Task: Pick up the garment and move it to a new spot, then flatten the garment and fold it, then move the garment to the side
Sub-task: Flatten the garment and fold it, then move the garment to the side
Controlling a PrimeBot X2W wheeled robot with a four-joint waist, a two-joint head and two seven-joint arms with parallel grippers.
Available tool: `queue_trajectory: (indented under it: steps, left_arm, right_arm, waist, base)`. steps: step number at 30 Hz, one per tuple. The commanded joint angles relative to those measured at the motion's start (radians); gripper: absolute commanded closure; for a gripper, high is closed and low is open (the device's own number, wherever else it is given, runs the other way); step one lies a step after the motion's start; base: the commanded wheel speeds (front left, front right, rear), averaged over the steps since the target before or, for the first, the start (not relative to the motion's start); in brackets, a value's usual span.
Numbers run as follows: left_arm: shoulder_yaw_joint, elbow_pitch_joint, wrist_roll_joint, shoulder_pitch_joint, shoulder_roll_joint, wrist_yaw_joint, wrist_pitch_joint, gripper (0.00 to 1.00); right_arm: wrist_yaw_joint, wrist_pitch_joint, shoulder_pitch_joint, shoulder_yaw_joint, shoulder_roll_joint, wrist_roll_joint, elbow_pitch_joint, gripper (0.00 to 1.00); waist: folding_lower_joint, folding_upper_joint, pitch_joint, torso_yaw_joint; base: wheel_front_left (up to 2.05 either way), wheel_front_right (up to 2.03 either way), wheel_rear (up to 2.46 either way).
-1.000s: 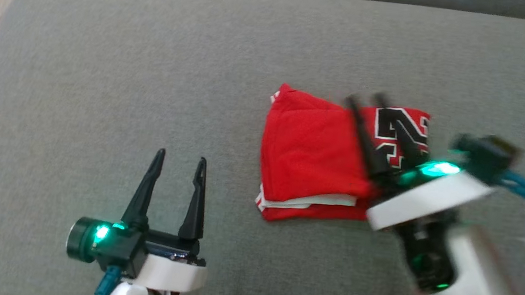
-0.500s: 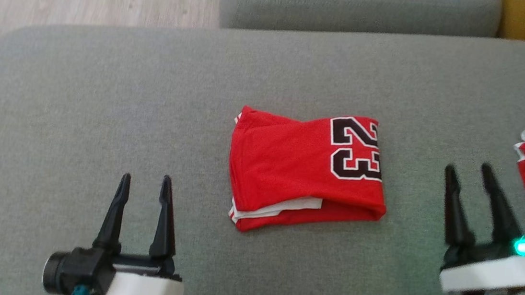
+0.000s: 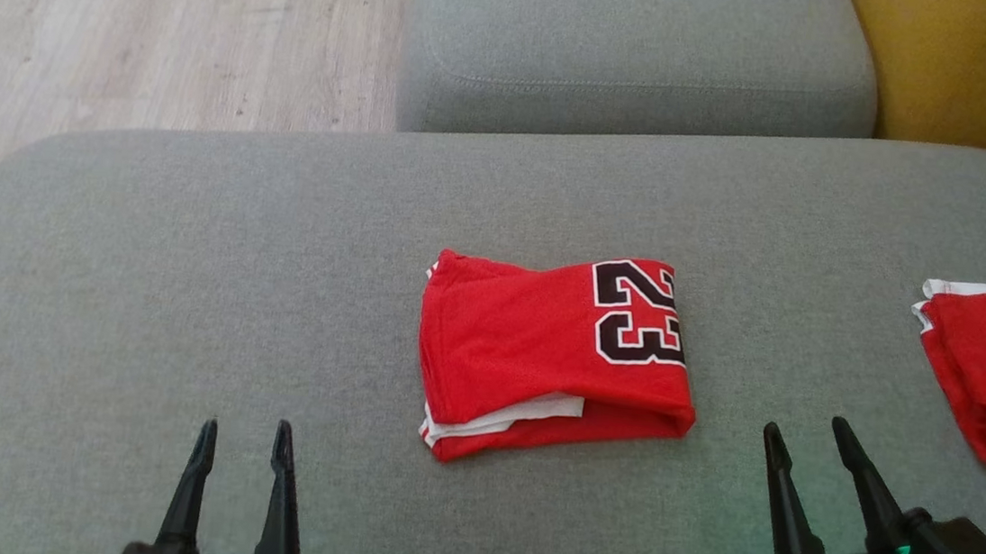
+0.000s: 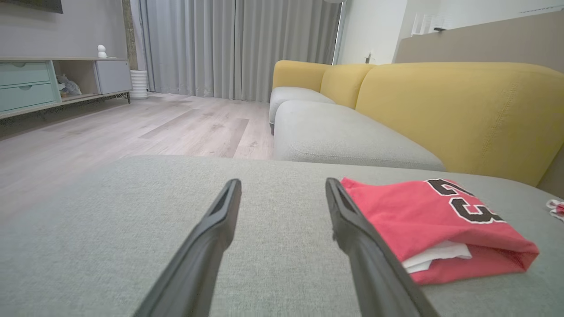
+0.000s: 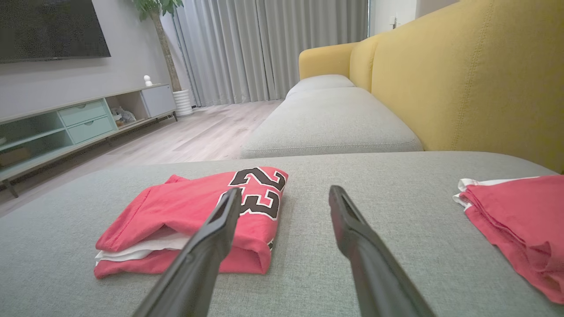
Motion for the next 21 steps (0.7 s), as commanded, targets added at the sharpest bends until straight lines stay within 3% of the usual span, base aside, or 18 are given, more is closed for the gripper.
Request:
queue_trajectory:
  steps: [1,21]
  left_arm:
    - [0.041,-0.019,0.014,-0.014,-0.005,0.012,-0.01,0.0]
    - [0.048,0.01,0.022,0.006,-0.005,0.02,-0.01,0.0]
  right_arm:
    - [-0.001,-0.011,-0.014,0.012,-0.004,-0.013,-0.024,0.0]
    - [-0.001,-0.011,-0.012,0.008,0.009,-0.061,-0.006,0.0]
  waist:
    - [0.0002,0.0,-0.008,-0.001]
    - [0.0002,0.0,-0.019,0.005]
  base:
    - [0.0,0.0,0.0]
    - [0.0,0.0,0.0]
